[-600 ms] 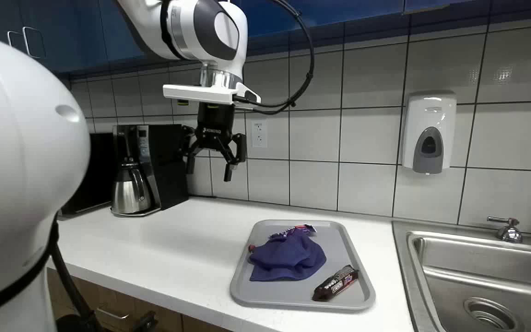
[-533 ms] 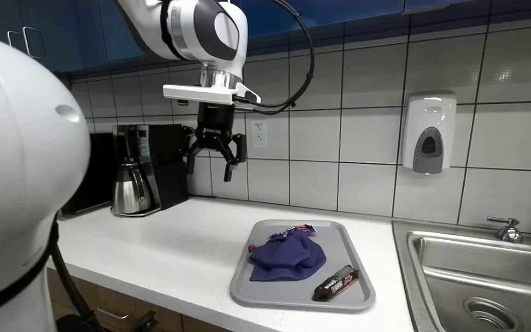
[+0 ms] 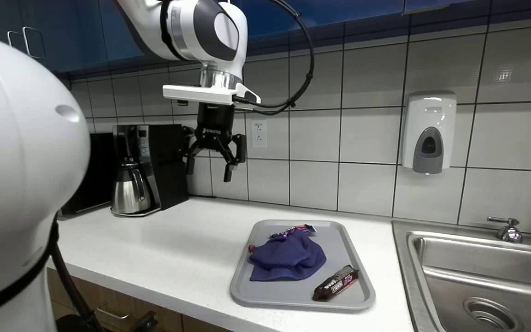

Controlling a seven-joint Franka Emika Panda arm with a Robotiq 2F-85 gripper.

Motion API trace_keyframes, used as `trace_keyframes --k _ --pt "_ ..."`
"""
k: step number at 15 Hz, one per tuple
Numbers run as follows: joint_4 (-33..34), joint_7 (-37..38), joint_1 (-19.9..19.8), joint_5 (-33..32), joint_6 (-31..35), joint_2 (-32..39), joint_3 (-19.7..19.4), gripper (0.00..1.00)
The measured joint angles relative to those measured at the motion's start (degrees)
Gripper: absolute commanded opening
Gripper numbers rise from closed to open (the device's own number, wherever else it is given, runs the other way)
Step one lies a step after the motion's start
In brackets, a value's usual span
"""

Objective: Remove the sachets from the tray, one at a time

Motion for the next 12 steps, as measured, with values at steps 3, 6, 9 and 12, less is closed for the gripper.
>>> trace_keyframes --k 3,6,9,12 --pt "-0.19 0.88 0.00 -0.45 0.20 0.19 0.31 1.00" --pt "-0.54 2.76 0.00 -1.22 1.54 0.51 0.94 1.00" --pt "-1.38 6.39 -0.02 -2.74 4.40 0.88 1.74 1.00" --pt "-2.13 10.79 -0.21 -4.12 7.64 1.95 2.02 1.00"
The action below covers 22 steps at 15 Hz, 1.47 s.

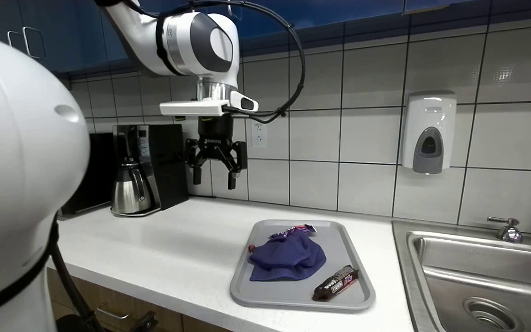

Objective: Remove the sachets from the tray, one at a time

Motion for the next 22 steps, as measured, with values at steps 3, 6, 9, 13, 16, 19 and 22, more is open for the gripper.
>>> trace_keyframes --k 3,6,9,13,16,19,22 --pt "-0.27 4.35 -0.56 -1.46 3.53 1.82 0.20 1.00" --pt "-0.25 8.51 -1.14 -3.24 7.23 3.96 0.40 1.00" --pt "-0.12 12.44 -1.47 -5.16 10.68 6.25 0.43 1.00" --pt "0.92 16.56 -1.88 -7.25 14.50 9.86 0.43 1.00" --pt "2.88 19.08 -2.25 -8.55 16.81 13.15 0.41 1.00" --pt "5.39 22.31 -2.48 -9.75 18.51 16.58 0.31 1.00" --pt "8.24 25.62 -2.49 -10.25 20.03 20.32 -0.13 1.00"
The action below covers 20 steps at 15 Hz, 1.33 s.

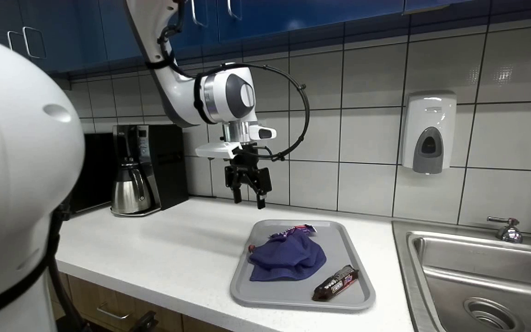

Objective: Remove the sachets from the tray, one at a time

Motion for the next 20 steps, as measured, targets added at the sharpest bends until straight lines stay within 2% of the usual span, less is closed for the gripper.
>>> trace_keyframes --k 8,20 --pt "8.69 6.10 0.69 -0.34 2.82 10.04 -3.00 1.00" --pt "20.15 11.28 3.92 -0.32 2.98 21.54 -7.82 1.00"
